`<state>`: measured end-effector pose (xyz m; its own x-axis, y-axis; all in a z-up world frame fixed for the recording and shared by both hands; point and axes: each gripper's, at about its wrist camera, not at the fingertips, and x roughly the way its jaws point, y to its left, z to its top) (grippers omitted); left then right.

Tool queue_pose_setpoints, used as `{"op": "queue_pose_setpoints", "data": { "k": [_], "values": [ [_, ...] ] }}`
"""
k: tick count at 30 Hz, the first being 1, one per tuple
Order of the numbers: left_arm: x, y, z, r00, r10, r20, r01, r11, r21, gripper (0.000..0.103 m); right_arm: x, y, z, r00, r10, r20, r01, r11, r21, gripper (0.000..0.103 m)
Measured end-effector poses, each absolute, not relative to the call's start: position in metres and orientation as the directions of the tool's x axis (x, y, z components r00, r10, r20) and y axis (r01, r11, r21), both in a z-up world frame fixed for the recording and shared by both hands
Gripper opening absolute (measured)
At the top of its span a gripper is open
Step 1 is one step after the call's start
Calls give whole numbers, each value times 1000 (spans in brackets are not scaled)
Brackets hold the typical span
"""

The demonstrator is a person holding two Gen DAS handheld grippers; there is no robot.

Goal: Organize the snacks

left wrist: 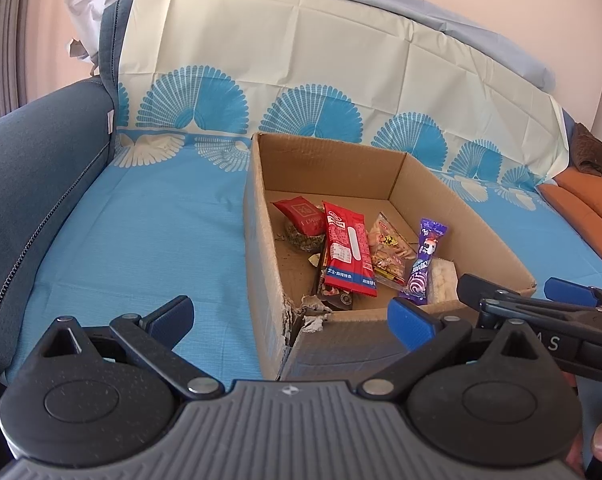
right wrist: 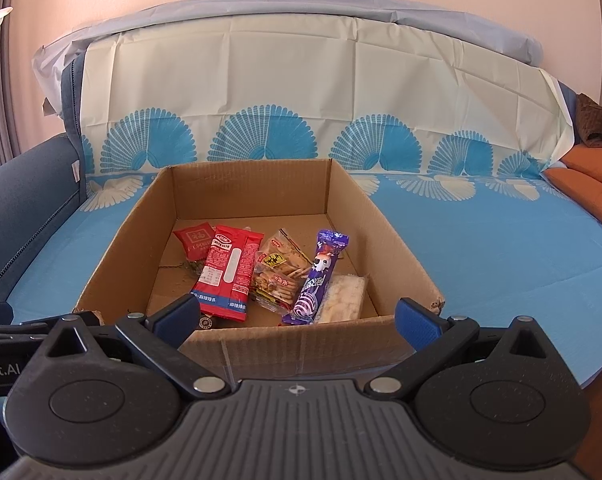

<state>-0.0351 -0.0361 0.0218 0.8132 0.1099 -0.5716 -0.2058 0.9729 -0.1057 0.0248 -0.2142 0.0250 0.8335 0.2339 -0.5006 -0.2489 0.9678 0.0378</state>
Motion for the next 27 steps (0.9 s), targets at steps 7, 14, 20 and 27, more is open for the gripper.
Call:
{"op": "queue_pose_setpoints", "data": {
  "k": [7,14,20,27],
  "values": [
    [-35,-38,23,815,110,-569,-205,973,-106,103,25,-214,25,834,234,-500,-250,968,37,102],
    [-35,-38,25,817,109,-566,-202,974,-104,103,25,-214,25,835,232,-500,-249,968,34,102],
    [-35,-39,26,819,110,-564,-201,974,-102,103,25,-214,25,835,233,-499,-249,968,34,102],
    [-35,-39,26,819,110,-564,-201,974,-102,103,25,-214,25,835,232,-499,-249,968,34,102]
  ]
}}
